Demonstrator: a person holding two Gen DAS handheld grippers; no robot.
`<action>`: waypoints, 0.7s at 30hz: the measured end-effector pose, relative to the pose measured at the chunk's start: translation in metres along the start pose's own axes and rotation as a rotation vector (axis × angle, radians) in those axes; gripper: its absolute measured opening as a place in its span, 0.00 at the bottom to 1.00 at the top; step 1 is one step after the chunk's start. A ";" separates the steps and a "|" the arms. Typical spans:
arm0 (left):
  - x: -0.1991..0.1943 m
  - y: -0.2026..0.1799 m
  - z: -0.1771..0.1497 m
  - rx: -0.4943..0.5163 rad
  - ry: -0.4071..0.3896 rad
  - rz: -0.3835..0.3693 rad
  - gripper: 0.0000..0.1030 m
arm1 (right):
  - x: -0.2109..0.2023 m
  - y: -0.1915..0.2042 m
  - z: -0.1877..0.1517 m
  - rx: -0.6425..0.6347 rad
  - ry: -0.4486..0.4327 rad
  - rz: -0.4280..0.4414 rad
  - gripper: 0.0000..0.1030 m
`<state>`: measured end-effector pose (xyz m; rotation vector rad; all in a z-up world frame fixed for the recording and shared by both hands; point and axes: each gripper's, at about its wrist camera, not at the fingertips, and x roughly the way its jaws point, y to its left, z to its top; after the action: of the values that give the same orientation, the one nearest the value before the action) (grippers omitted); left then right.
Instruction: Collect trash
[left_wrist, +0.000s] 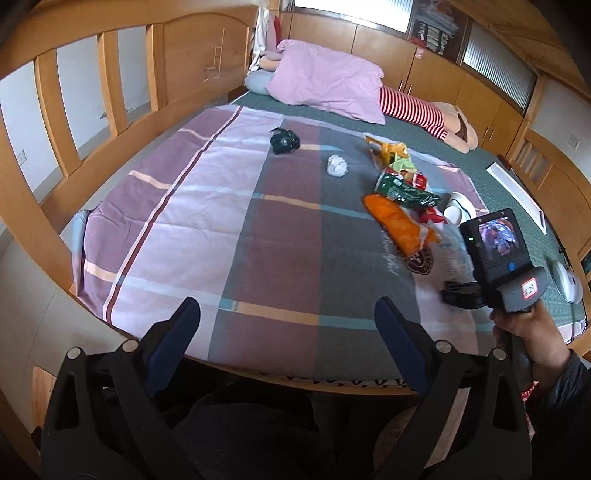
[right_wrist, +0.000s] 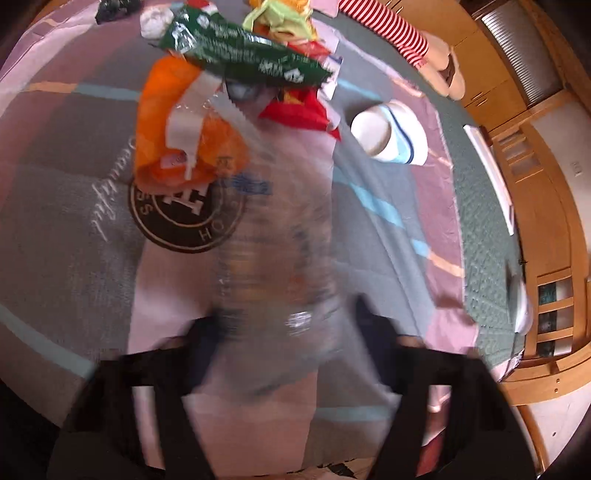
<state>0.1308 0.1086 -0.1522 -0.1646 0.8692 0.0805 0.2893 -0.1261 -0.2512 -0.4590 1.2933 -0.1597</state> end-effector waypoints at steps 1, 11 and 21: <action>0.005 0.003 0.001 -0.004 0.009 0.000 0.92 | 0.000 -0.010 -0.002 0.039 0.004 0.057 0.27; 0.043 0.050 0.046 -0.086 -0.035 0.054 0.92 | -0.083 -0.033 -0.007 0.199 -0.113 0.898 0.19; 0.099 0.125 0.038 -0.335 0.148 0.164 0.92 | -0.021 0.113 0.060 0.163 0.204 1.248 0.29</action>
<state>0.2055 0.2391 -0.2176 -0.4163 1.0122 0.3714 0.3250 -0.0020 -0.2676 0.5581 1.5410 0.7453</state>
